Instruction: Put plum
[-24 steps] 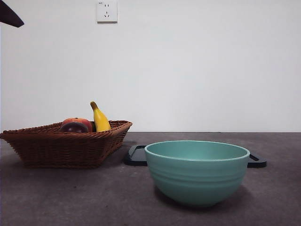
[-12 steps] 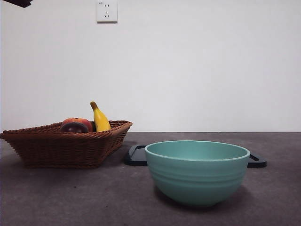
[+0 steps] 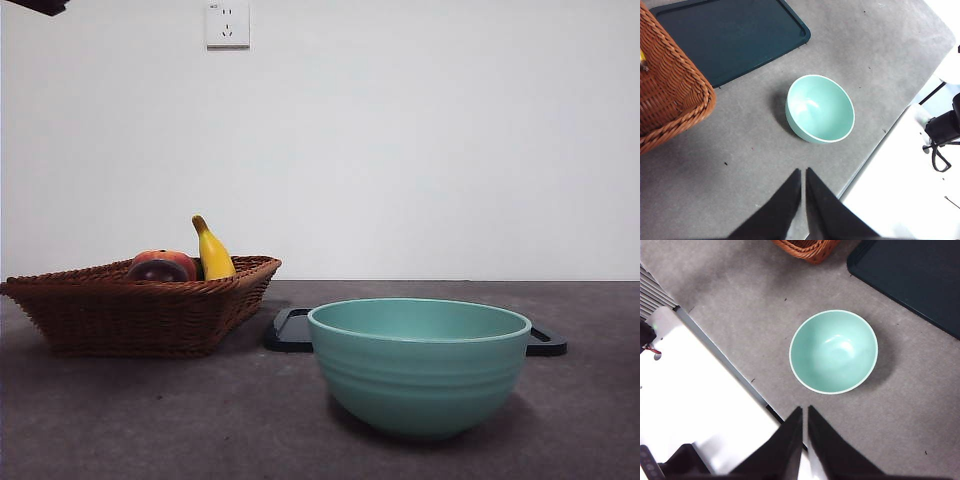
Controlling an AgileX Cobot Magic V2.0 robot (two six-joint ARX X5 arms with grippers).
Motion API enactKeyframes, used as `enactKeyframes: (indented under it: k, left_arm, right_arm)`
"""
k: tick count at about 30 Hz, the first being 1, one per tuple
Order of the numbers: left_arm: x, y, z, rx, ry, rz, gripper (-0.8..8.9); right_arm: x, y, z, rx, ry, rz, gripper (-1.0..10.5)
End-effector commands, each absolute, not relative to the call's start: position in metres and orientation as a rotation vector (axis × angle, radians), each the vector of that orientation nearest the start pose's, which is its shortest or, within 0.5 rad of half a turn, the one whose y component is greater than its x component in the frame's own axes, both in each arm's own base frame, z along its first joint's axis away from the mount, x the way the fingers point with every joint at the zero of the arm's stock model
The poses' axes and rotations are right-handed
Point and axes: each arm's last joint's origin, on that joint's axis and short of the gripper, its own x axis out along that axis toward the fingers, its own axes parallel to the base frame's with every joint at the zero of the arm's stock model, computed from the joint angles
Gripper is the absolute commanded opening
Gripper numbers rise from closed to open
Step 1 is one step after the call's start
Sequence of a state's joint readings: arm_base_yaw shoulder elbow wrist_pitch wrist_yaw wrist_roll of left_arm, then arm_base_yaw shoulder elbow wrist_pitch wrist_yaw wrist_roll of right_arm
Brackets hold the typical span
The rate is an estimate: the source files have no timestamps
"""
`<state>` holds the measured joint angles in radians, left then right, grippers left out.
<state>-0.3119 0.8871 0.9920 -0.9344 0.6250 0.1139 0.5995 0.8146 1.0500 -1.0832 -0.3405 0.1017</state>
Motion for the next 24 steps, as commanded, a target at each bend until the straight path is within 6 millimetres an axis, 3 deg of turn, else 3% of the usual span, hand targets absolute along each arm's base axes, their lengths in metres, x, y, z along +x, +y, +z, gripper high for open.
enactKeyframes:
  k: [1, 8, 12, 18, 21, 24]
  left_arm:
    - [0.141, -0.064, 0.332, -0.027, 0.770, -0.938, 0.12]
    - [0.138, -0.063, 0.335, -0.018, 0.739, -0.935, 0.12]
    - [0.135, -0.054, 0.352, 0.037, 0.535, -0.870, 0.12]
    - [0.129, -0.033, 0.378, 0.116, 0.106, -0.608, 0.12]
    - [0.121, -0.023, 0.374, 0.140, -0.032, -0.418, 0.12]
    - [0.111, -0.014, 0.356, 0.145, -0.121, -0.245, 0.12]
  right_arm:
    - [0.099, 0.081, 0.344, -0.030, 0.895, 0.847, 0.1]
    - [0.100, 0.081, 0.344, -0.030, 0.893, 0.848, 0.1]
    - [0.100, 0.081, 0.344, -0.030, 0.892, 0.848, 0.1]
    - [0.100, 0.081, 0.344, -0.030, 0.891, 0.848, 0.1]
    - [0.100, 0.081, 0.344, -0.030, 0.891, 0.848, 0.1]
    - [0.100, 0.081, 0.344, -0.030, 0.891, 0.848, 0.1]
